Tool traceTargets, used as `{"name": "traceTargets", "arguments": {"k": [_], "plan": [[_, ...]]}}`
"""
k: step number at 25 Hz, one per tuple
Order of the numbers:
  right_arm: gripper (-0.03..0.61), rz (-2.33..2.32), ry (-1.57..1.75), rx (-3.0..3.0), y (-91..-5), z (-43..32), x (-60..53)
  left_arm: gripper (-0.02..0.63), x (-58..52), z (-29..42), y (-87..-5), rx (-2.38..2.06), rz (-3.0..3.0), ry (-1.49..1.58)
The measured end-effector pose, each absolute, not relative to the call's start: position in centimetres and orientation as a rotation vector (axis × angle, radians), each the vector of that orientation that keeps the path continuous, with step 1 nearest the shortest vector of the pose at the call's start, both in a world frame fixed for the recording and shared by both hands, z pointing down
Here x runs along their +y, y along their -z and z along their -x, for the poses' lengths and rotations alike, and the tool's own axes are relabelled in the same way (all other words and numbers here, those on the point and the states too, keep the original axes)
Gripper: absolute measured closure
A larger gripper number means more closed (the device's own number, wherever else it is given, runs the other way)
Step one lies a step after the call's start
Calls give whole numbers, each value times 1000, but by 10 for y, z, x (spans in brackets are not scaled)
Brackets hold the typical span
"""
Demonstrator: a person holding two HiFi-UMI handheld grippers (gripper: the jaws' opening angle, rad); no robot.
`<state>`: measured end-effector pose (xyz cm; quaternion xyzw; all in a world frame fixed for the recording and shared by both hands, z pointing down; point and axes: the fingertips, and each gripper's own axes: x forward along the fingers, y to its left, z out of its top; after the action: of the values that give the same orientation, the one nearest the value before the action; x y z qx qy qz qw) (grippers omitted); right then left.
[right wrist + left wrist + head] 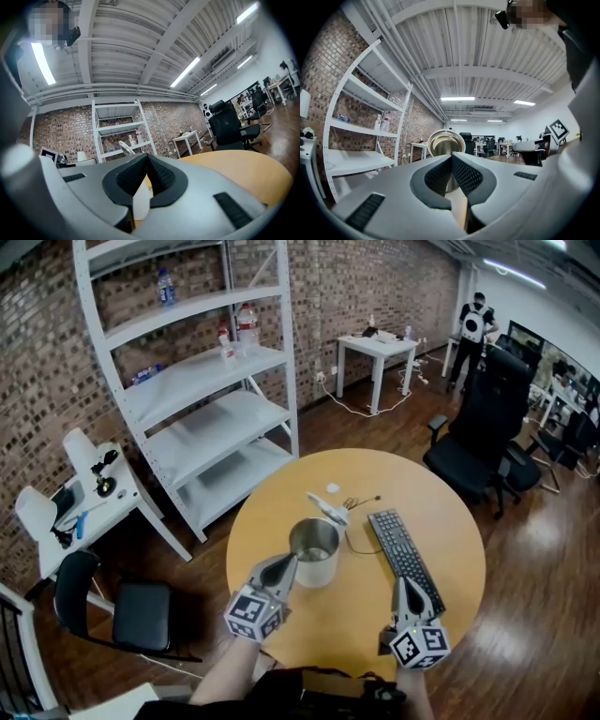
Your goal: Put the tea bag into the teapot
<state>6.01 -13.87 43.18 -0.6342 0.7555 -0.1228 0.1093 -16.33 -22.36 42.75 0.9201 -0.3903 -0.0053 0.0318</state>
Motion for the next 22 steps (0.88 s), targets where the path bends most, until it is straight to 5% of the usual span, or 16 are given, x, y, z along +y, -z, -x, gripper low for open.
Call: {"name": "traceTargets", "arguments": {"k": [22], "plan": [[578,1938,245,2262,-439,-75,-119,604,-204,198,-444,-1309,-2735,112]]}}
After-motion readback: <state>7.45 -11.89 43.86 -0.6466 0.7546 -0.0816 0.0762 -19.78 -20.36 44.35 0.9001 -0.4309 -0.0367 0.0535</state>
